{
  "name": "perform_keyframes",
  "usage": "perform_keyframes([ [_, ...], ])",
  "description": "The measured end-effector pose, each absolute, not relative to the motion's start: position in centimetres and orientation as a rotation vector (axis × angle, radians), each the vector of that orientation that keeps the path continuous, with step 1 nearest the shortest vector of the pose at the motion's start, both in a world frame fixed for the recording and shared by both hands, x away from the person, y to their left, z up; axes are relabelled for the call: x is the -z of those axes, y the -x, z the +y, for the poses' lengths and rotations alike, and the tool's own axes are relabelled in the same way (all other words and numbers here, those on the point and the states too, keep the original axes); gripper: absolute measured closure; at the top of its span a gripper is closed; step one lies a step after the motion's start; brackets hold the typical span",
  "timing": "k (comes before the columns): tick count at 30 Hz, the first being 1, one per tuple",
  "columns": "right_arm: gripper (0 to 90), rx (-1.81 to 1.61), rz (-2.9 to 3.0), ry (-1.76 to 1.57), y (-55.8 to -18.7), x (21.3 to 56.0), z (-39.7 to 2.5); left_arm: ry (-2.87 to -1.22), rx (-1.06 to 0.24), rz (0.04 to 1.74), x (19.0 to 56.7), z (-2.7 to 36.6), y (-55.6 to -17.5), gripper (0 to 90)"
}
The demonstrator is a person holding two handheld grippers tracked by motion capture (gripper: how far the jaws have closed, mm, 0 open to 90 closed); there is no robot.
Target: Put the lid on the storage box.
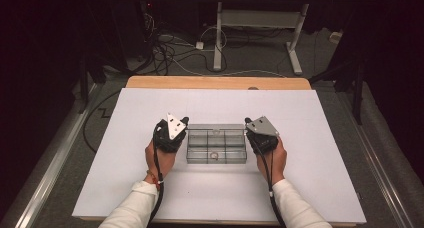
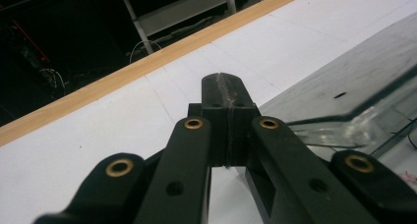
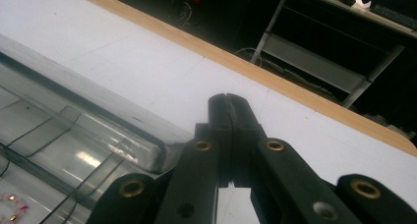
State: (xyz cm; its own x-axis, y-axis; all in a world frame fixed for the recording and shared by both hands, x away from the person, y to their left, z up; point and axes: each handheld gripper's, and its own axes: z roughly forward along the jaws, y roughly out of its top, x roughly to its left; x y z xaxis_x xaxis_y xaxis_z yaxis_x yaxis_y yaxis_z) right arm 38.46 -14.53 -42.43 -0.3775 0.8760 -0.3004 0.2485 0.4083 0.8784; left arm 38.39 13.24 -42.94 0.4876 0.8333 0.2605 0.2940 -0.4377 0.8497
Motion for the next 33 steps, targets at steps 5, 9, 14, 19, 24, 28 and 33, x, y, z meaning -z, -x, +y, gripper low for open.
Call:
perform_keyframes([
  [5,90.0,-0.967,1.847,-0.961,-38.2,42.6,-14.5,-1.969,-0.883,0.925,43.1,13.3,-38.4,87.9],
  [9,90.0,-0.967,1.842,-0.959,-38.0,42.7,-14.5,-1.966,-0.883,0.923,43.2,13.4,-38.3,87.9],
  [14,90.0,-0.965,1.845,-0.952,-37.8,42.9,-14.5,-1.966,-0.893,0.918,43.5,13.3,-38.1,87.9],
  [19,90.0,-0.954,1.848,-0.941,-37.5,43.1,-14.5,-1.977,-0.927,0.907,43.8,13.2,-37.8,87.9],
  [24,90.0,-0.947,1.845,-0.931,-37.3,43.3,-14.5,-1.982,-0.945,0.905,43.9,13.1,-37.6,87.8],
  [28,90.0,-0.941,1.839,-0.922,-37.2,43.5,-14.5,-1.984,-0.949,0.902,44.1,13.2,-37.4,87.8],
  [33,90.0,-0.938,1.831,-0.921,-36.9,43.7,-14.5,-1.990,-0.951,0.904,44.2,13.2,-37.3,87.8],
])
